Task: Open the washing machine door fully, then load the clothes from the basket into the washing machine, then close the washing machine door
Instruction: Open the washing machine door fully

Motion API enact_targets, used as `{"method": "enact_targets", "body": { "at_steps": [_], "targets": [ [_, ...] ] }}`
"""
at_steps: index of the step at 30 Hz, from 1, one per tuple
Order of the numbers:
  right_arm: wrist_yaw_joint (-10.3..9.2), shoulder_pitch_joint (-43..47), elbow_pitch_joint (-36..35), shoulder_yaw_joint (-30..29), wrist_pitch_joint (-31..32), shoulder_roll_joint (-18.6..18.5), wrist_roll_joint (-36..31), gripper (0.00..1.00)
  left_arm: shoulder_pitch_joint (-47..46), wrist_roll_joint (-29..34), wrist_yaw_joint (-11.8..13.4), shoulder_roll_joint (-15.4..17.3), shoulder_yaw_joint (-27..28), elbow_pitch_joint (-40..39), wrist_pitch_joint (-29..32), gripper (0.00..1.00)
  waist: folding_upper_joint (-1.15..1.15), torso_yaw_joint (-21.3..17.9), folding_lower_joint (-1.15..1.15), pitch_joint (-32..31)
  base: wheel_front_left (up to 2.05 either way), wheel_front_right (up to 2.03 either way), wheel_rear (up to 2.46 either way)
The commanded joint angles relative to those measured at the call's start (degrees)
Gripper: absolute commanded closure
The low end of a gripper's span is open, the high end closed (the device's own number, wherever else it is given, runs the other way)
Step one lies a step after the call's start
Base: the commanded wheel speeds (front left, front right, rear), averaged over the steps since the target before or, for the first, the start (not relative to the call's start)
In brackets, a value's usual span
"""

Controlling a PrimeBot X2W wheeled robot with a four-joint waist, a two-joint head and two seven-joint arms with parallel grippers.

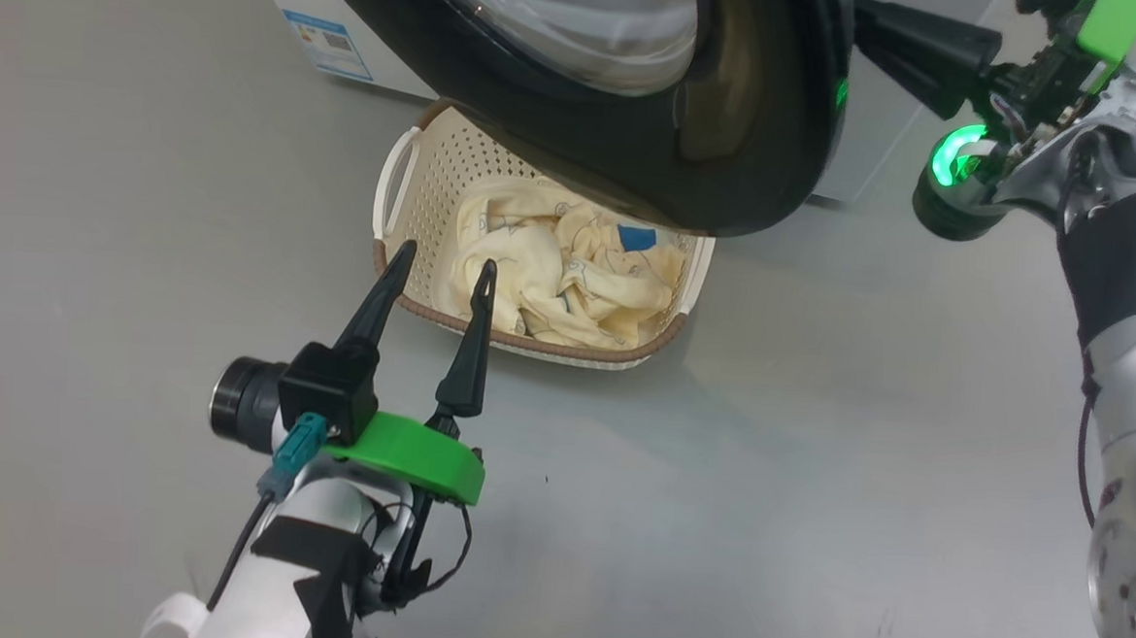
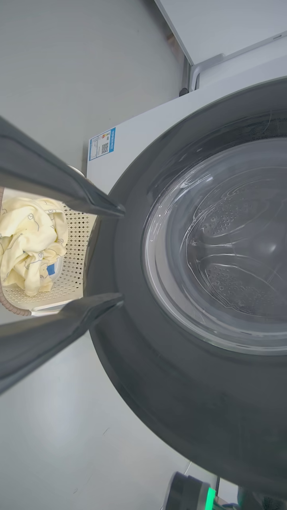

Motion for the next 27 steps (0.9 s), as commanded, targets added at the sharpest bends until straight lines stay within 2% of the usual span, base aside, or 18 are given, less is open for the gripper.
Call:
{"method": "enact_targets", "body": {
  "at_steps": [1, 12, 20, 27],
  "targets": [
    [0.25, 0.9, -3.7, 3.5, 0.0, 1.6, 2.9, 1.00, 0.2, -0.3, 0.2, 0.9, 1.9, -1.3, -0.4, 0.00, 0.00, -0.2, 0.00, -0.5, 0.00, 0.00, 0.00],
    [0.25, 10.6, -15.2, 21.5, -5.9, 1.6, 17.1, 1.00, 1.1, 0.0, 0.4, 0.9, 2.4, 0.1, -0.4, 0.00, 0.00, -0.8, 0.00, -2.4, 0.00, 0.00, 0.00],
    [0.25, 14.6, -21.1, 30.2, -11.6, 1.6, 23.6, 1.00, 1.5, 0.0, 0.5, 0.9, 2.6, 0.6, -0.4, 0.00, 0.00, -1.0, 0.00, -3.5, 0.00, 0.00, 0.00],
    [0.25, 16.3, -24.0, 34.7, -15.7, 1.6, 27.7, 1.00, 1.6, -0.2, 0.5, 0.9, 2.3, 1.1, -0.4, 0.00, 0.00, -1.1, 0.00, -4.6, 0.00, 0.00, 0.00]
  ]
}}
